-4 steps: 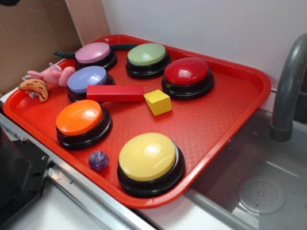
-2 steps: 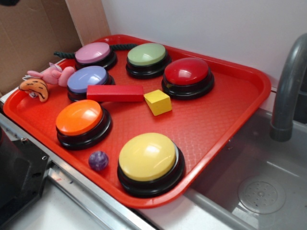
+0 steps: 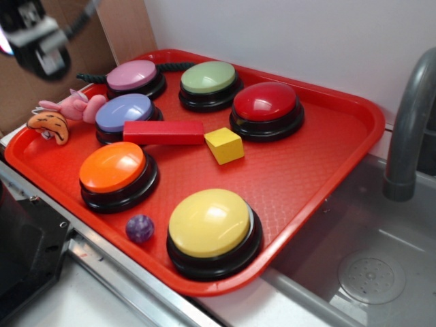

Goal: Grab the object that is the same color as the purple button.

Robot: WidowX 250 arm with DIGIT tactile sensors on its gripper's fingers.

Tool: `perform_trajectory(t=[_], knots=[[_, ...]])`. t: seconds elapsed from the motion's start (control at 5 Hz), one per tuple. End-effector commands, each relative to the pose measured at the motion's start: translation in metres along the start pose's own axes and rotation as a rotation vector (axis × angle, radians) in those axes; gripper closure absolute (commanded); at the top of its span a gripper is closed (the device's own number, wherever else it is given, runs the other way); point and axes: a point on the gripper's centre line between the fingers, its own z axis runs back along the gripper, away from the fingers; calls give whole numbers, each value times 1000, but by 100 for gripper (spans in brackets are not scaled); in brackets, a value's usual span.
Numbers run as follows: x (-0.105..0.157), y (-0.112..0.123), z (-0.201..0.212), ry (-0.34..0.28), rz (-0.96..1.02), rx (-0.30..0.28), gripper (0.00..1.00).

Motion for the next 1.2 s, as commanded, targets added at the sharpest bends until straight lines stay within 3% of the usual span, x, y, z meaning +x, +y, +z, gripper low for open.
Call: perform_trajectory(t=[0.0,0.4,1.0], knots=[[7,-19,-47,-44,-18,-58,0],[8,-34,-92,-14,31,6,0],[3,-41,-123,21,60,55,0]])
